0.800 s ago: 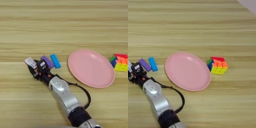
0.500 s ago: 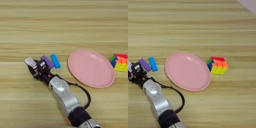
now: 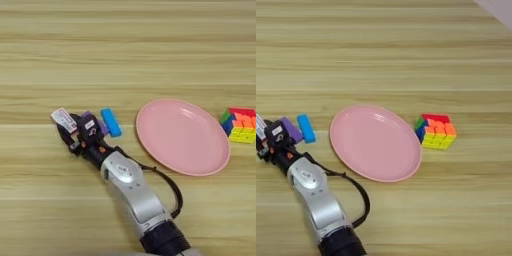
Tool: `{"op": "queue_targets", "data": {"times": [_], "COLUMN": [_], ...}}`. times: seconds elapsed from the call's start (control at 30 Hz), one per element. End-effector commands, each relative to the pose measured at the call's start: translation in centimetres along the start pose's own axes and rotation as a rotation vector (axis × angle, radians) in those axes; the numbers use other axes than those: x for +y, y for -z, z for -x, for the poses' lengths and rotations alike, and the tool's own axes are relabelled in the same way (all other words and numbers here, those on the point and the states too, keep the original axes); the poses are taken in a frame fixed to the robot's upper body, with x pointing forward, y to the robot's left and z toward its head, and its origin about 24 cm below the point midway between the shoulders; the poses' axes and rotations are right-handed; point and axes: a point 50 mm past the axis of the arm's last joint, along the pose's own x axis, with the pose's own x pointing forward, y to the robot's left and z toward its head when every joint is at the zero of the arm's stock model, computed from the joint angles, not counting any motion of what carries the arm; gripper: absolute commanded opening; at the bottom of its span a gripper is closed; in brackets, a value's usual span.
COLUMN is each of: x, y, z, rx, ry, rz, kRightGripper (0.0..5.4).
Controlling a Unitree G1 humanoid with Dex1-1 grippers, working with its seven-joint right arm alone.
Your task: Move the objects on the table
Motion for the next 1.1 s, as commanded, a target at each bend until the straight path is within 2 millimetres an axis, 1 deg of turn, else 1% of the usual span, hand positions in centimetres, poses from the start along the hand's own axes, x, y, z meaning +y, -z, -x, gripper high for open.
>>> {"op": "queue_targets", "data": {"times": [0.03,0.2,0.3,0.47,0.6,0.7,0.83,1.03,1.1], "x": [-0.1,-0.7,-2.1,-4.3,-6.6,-7.8,-9.0,-10.2,-10.8], "y": [-3.6,-5.1,-6.0,-6.4,-6.4,-6.1,-6.0,-6.0,-5.6], "z": [-0.6,0.4,1.5,3.1,4.7,5.7,6.9,8.7,9.3], "rx": [-0.141,-0.174,-0.191,-0.190,-0.174,-0.158,-0.144,-0.129,-0.110], "ry": [0.015,0.054,0.115,0.208,0.303,0.354,0.406,0.470,0.499], "rz": [0.012,0.014,0.029,0.044,0.059,0.067,0.079,0.091,0.092], "kRightGripper": [2.08,2.08,2.08,2.08,2.08,2.08,2.08,2.08,2.08]}}
